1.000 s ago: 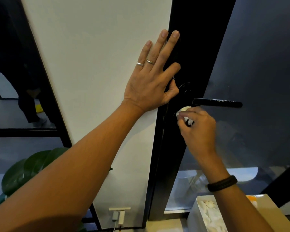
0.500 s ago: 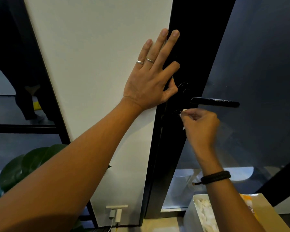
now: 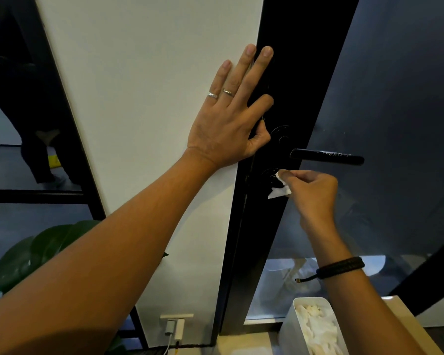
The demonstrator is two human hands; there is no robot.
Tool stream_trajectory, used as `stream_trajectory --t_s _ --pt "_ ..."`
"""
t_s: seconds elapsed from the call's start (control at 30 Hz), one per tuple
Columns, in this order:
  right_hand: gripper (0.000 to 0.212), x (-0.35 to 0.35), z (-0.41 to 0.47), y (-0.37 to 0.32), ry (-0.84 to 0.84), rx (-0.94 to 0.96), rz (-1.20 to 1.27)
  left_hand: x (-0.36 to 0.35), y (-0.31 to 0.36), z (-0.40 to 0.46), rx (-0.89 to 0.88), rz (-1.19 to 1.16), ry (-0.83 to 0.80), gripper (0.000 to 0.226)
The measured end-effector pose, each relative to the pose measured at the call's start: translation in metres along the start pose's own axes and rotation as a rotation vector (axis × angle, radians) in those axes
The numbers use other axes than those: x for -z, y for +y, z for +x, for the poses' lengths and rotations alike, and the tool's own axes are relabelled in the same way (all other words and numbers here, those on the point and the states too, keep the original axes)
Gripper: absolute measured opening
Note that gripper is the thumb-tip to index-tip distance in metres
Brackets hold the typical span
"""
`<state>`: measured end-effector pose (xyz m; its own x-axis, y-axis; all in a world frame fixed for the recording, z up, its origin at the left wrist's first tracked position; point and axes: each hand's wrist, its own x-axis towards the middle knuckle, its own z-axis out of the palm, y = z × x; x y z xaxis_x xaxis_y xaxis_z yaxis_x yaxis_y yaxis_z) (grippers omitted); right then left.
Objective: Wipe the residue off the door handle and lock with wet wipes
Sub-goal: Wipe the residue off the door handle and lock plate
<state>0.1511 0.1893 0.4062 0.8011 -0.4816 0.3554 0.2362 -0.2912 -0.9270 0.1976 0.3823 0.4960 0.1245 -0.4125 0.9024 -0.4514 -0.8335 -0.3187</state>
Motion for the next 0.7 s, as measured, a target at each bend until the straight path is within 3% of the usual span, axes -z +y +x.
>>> stream_trajectory --t_s 0.07,0.23,0.43,0.6,0.7 --pt "0.003 -0.003 -0.004 0.001 0.026 0.073 -0.047 0.000 0.000 0.000 -0.004 -0.004 -0.003 0.028" --pt "0.007 -0.008 -0.012 -0.009 -0.072 0.494 -0.381 0.001 0.000 -0.001 0.004 -0.014 0.000 0.029" --pt "0.008 0.008 0.005 0.003 -0.044 0.094 -0.047 0.000 -0.001 0.000 0.003 0.005 -0.005 0.028" --pt "0.004 -0.004 -0.009 -0.006 -0.068 0.429 -0.340 0.001 0.001 -0.001 -0.001 0.010 -0.014 0.028" --pt "0.004 -0.004 0.001 -0.012 -0.098 0.353 -0.327 0.000 0.001 -0.001 0.004 0.002 -0.008 0.028"
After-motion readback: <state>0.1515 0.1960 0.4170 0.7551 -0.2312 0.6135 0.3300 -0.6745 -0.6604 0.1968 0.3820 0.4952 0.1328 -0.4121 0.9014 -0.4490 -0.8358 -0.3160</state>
